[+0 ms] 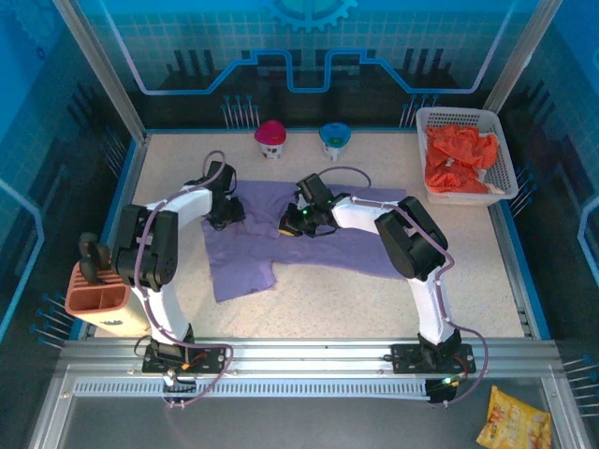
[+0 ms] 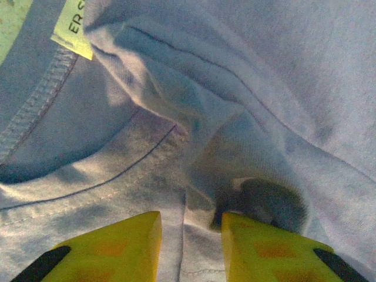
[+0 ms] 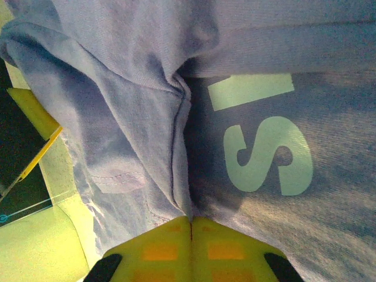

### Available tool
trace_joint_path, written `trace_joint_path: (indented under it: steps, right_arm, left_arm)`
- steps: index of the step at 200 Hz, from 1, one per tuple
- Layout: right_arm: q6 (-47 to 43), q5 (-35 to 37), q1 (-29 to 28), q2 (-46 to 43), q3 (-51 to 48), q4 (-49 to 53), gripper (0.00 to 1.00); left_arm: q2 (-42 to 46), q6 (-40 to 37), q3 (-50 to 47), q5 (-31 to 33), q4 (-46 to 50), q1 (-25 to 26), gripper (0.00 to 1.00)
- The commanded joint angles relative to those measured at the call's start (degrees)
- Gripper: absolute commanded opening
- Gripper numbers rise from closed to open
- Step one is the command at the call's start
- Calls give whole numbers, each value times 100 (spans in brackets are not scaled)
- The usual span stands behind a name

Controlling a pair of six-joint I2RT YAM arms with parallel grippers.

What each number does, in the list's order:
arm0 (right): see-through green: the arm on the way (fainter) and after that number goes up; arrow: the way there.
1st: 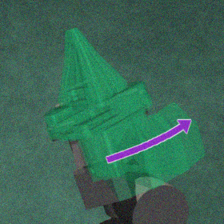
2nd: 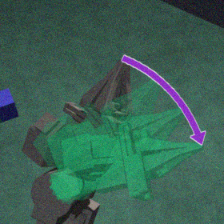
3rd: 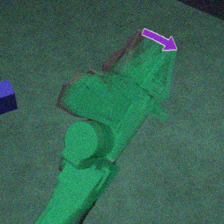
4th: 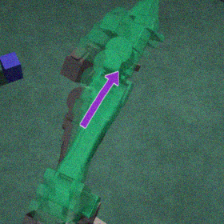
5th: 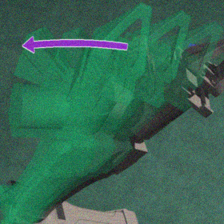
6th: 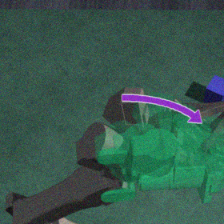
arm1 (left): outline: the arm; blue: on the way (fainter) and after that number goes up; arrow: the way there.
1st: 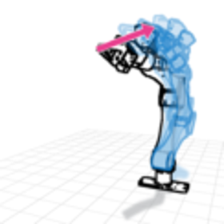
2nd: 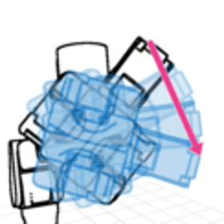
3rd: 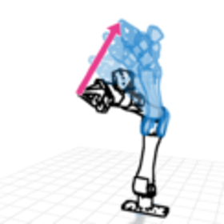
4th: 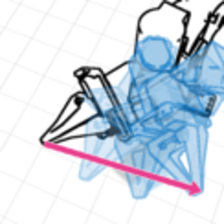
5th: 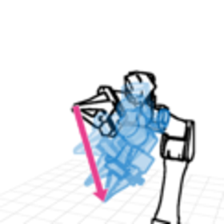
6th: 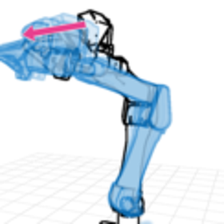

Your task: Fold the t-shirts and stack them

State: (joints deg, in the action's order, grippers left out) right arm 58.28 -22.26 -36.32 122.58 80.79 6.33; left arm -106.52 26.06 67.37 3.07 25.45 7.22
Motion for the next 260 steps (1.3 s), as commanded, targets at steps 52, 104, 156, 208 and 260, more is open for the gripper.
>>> trace_joint_path:
  steps: [52,104,156,208,260]
  right_arm:
    - [-45,-136,-7,160,182,1,2]
    - [-45,-154,19,136,190,7,2]
    - [-165,-270,85,-15,228,190,2]
    - [-208,-492,98,-15,345,264,2]
    - [-679,-396,-14,82,829,1145,3]
  left_arm:
    - [-229,277,55,-299,-322,-46,21]
    - [-81,144,73,-198,-40,-62,4]
    - [520,-309,117,-463,776,-329,0]
    - [1028,-444,-48,-571,1122,-564,0]
    - [588,-660,51,-365,1410,-599,2]
